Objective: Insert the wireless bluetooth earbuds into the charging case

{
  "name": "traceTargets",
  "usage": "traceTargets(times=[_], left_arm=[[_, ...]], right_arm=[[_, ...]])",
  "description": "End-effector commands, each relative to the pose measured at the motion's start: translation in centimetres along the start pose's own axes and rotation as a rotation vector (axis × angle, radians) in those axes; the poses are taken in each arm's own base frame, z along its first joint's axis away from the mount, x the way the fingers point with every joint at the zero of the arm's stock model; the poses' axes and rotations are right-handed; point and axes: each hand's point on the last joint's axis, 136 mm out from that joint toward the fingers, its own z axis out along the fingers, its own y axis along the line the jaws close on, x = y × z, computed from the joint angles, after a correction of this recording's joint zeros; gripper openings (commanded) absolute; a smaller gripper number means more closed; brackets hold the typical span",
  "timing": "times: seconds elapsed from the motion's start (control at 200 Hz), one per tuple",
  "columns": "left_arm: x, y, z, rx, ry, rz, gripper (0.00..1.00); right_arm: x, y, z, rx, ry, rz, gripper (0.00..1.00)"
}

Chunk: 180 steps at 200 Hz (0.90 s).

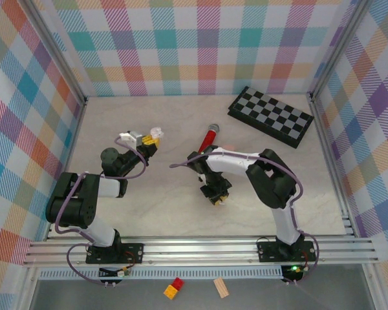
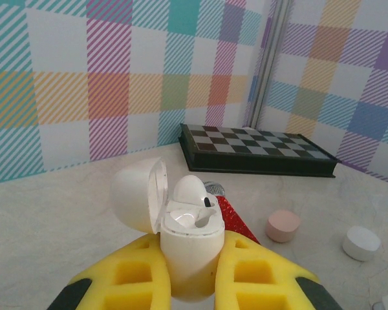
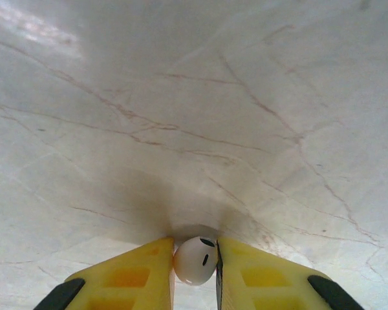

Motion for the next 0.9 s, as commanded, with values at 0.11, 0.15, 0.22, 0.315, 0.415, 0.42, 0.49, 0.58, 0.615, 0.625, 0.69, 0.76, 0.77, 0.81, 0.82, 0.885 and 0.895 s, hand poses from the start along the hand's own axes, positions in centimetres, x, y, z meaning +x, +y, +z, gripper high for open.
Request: traceTargets(times=[0.11,0.15,0.22,0.315,0.415,0.42,0.49,0.58,0.615,0.625,0.69,0.76,0.77,0.81,0.82,0.885,0.895], left_arm=[[-1.9,-1.3,-0.1,0.041,-0.051,0.037,0.0],[-1.9,-1.5,0.0,0.043,-0.05,0.035,0.0],[-1.9,-2.0,0.2,0.055,-0.053,0.041,0.0],[-2.1,-3.7,0.6,0.096,-0.057,0.07,0.0],[-2.1,-5.9,1.3,0.132,-0.066,0.115,0.0],[-2.0,-5.9,1.4,0.132,-0.065,0.115,0.0],[-1.9,-7.2,2.1,0.143,-0.069,0.129,0.0],[-1.5,-8.5,3.1,0.138,-0.066,0.149,0.0],[-1.2,-9.1,3.5,0.14,-0.06,0.153,0.0],[-1.1,-9.2,3.6,0.14,-0.058,0.153,0.0],[-0.6,-10.2,4.4,0.138,-0.051,0.162,0.0],[0.0,-11.1,5.2,0.135,-0.044,0.163,0.0],[0.1,-11.2,5.3,0.132,-0.043,0.162,0.0],[0.4,-11.6,5.7,0.123,-0.039,0.161,0.0],[0.5,-11.7,5.7,0.12,-0.037,0.162,0.0],[1.1,-12.6,6.3,0.115,-0.028,0.172,0.0],[1.2,-12.8,6.3,0.116,-0.026,0.174,0.0]], right_arm=[[-1.3,-0.5,-2.8,-0.073,-0.145,0.056,0.22],[-1.4,-0.5,-3.4,-0.09,-0.169,0.064,0.22],[-1.8,-0.6,-4.3,-0.133,-0.215,0.083,0.22],[-2.2,-0.9,-6.1,-0.207,-0.296,0.113,0.22],[-2.6,-1.2,-8.3,-0.296,-0.385,0.135,0.22],[-2.6,-1.2,-8.4,-0.301,-0.388,0.135,0.22],[-2.8,-1.3,-9.8,-0.365,-0.44,0.137,0.22],[-2.9,-1.6,-11.5,-0.424,-0.503,0.145,0.22],[-2.9,-1.8,-12.1,-0.447,-0.528,0.151,0.22],[-2.9,-1.9,-12.3,-0.453,-0.534,0.156,0.22],[-2.9,-2.4,-13.7,-0.497,-0.59,0.173,0.22],[-2.9,-3.0,-15.2,-0.538,-0.646,0.191,0.22],[-2.9,-3.0,-15.4,-0.544,-0.653,0.193,0.22],[-2.9,-3.2,-16.3,-0.568,-0.681,0.196,0.23],[-2.8,-3.3,-16.5,-0.574,-0.688,0.197,0.23],[-2.8,-3.4,-17.8,-0.604,-0.727,0.195,0.23],[-2.8,-3.4,-18.0,-0.609,-0.733,0.194,0.23]])
